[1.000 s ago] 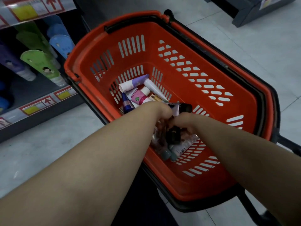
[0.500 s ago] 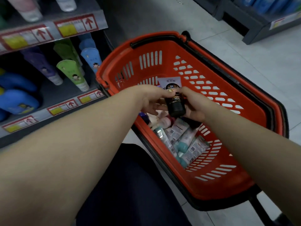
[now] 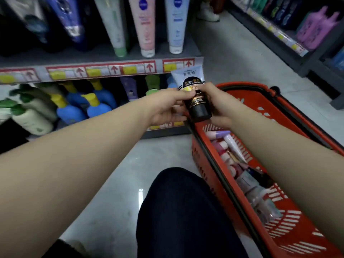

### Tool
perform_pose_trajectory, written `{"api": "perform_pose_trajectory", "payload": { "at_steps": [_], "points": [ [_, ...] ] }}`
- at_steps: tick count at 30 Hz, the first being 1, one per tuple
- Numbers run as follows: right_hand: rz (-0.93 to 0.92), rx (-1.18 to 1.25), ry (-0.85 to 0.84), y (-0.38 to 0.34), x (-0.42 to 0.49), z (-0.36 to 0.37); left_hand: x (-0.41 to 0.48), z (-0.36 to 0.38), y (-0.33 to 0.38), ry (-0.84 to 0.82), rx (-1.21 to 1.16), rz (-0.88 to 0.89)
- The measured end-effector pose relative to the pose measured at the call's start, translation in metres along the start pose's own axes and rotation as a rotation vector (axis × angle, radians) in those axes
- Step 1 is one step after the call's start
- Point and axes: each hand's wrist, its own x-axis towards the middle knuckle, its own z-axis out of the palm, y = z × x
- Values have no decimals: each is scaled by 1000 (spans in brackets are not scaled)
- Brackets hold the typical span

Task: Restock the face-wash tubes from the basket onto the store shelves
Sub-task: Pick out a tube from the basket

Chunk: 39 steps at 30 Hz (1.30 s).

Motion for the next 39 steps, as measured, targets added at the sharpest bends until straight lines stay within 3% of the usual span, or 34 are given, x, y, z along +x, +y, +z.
{"api": "perform_pose_trajectory", "payload": {
  "at_steps": [12,27,39],
  "points": [
    [-76,-119,-245,14,46,156,-85,-137,13,288,-135,173],
    [-285,-326,-264,19,123,329,-131,-302,37,608,-156,466],
    [-586,-602,-16,21,211,442,-129,-430,77,873,443,652]
  ]
}}
